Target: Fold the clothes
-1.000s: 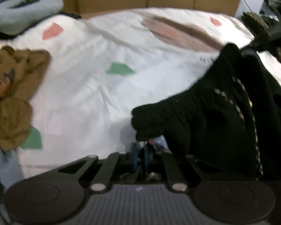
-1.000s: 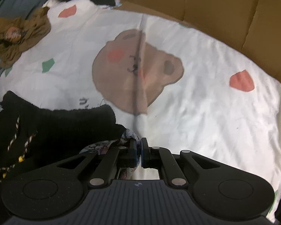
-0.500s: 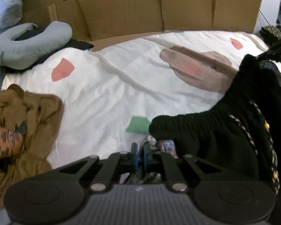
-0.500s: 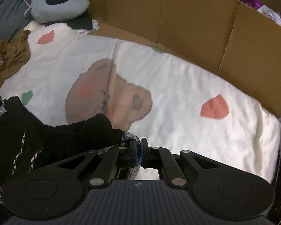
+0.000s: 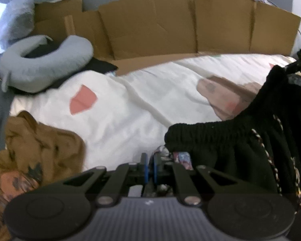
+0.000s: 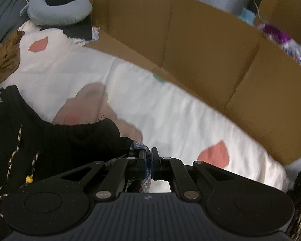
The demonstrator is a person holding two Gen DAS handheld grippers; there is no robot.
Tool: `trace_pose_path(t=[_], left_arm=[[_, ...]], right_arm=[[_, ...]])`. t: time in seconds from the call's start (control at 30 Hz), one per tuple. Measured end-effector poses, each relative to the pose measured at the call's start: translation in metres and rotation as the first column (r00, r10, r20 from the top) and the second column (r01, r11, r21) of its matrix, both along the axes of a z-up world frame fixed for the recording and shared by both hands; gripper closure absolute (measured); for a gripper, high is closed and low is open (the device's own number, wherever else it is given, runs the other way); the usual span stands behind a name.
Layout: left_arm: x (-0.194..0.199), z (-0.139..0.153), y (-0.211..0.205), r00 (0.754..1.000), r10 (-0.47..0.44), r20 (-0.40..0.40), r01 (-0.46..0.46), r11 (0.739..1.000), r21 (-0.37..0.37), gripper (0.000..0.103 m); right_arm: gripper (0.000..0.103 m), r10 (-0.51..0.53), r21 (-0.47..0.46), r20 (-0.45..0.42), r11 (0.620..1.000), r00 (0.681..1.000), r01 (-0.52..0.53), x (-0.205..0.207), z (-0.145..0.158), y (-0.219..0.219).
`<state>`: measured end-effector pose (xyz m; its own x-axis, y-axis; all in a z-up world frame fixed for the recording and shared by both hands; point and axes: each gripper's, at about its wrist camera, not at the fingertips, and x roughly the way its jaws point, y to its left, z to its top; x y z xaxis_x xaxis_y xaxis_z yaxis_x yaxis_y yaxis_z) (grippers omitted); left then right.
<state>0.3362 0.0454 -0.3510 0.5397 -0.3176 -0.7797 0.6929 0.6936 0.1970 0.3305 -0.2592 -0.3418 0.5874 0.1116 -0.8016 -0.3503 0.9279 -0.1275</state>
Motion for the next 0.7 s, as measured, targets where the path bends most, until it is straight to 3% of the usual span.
trace_pose_path(t=[0.3, 0.7], left_arm=[[0.030, 0.017, -0.015, 0.995, 0.056, 0.085, -0.058, 0.998, 0.029, 0.098], [0.085, 0.019, -0.056, 0.990, 0.041, 0.136, -0.057, 0.991, 0.118, 0.098]], right_arm=[[0.102, 0.004, -0.080, 0.078, 0.997, 0.997, 0.002, 0.033, 0.021, 0.018], [0.102, -0.017, -0.127, 0.081, 0.991, 0.997, 0.027, 0.091, 0.023, 0.024]])
